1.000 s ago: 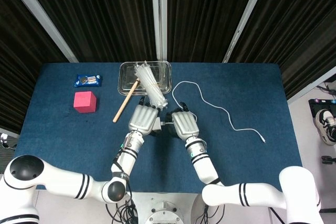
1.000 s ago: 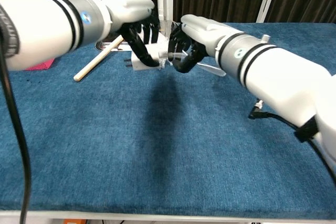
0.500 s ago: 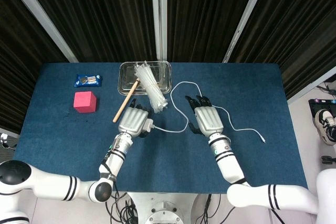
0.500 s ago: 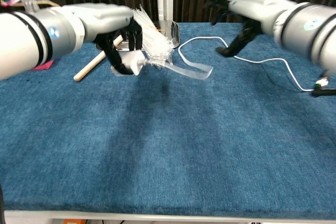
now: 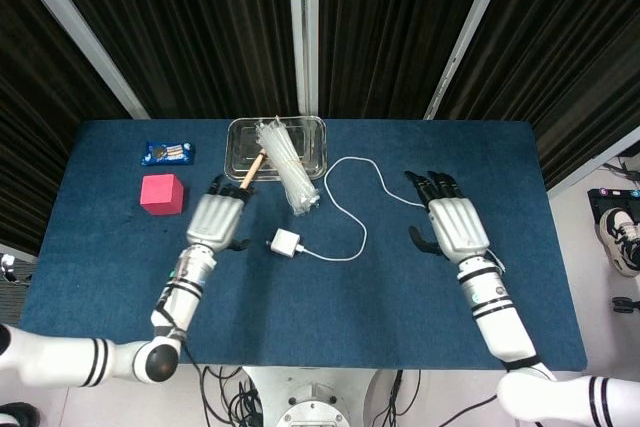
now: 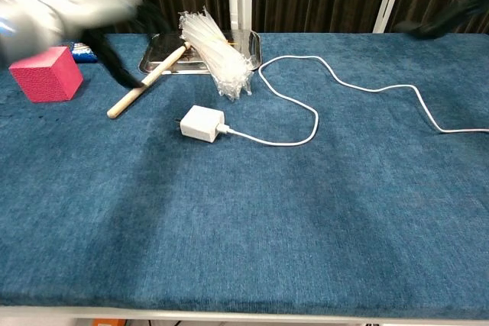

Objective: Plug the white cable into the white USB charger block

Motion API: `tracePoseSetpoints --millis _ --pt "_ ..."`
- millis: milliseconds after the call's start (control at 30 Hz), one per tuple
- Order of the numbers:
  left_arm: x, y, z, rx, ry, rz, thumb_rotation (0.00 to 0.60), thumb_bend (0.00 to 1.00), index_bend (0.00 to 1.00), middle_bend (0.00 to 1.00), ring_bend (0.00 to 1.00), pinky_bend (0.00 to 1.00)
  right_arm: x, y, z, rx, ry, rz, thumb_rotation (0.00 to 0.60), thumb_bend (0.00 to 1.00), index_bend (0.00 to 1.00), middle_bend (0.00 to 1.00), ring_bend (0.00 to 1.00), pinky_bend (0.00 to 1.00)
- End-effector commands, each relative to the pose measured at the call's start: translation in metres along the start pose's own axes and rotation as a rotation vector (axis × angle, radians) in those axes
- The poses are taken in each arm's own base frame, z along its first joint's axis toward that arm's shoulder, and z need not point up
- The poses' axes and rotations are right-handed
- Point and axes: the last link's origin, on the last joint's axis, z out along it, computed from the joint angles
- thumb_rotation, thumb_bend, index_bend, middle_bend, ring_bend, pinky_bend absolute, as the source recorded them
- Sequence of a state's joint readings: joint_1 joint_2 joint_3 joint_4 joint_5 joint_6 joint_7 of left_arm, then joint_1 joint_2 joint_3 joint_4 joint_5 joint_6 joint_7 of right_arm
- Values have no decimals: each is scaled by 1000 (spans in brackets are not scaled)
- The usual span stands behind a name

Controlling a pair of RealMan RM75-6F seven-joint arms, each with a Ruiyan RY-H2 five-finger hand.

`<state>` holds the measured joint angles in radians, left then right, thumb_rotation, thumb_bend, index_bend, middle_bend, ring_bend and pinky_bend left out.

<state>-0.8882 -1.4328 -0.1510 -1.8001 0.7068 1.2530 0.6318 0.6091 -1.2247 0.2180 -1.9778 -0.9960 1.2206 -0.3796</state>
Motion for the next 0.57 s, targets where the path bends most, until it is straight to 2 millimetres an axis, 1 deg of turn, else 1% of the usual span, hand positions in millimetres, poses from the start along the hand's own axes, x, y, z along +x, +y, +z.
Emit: tracePoseSetpoints --millis 33,67,100,167,200,267,300,400,433,500,567 --pt "27 -97 -39 124 172 -38 600 144 194 241 152 8 27 41 -42 -1 60 -11 600 354 1 170 17 0" --pt "29 -114 -49 140 194 -45 600 145 198 242 152 4 32 50 -51 -1 73 -23 600 351 6 177 25 0" --pt "29 -136 -64 165 222 -59 600 145 203 242 152 1 38 63 -63 -3 91 -37 600 343 16 181 29 0" --pt "27 -163 -87 187 249 -69 600 146 205 242 152 0 46 82 -83 -9 111 -63 600 321 32 181 30 0" --pt "24 -179 -104 198 256 -75 600 146 205 242 150 0 49 93 -96 -17 124 -73 600 309 36 181 30 0" --pt "18 -197 -129 227 263 -93 600 147 205 241 146 0 51 108 -114 -42 152 -69 600 296 45 181 30 0" --pt "14 -206 -146 243 264 -100 600 146 205 241 146 0 50 116 -125 -59 160 -65 600 298 52 181 30 0" --pt "3 -219 -185 300 261 -102 600 148 205 241 146 0 47 129 -147 -91 169 -35 600 303 65 180 30 0" --pt "1 -221 -194 316 260 -102 600 148 205 241 146 0 45 131 -152 -95 173 -27 600 303 66 180 30 0" --pt "-4 -222 -212 346 257 -98 600 150 205 241 146 0 43 135 -161 -107 185 -17 600 306 66 181 30 0" --pt "-8 -222 -221 360 251 -97 600 151 205 241 146 0 41 137 -166 -115 179 -17 600 311 66 182 30 0"
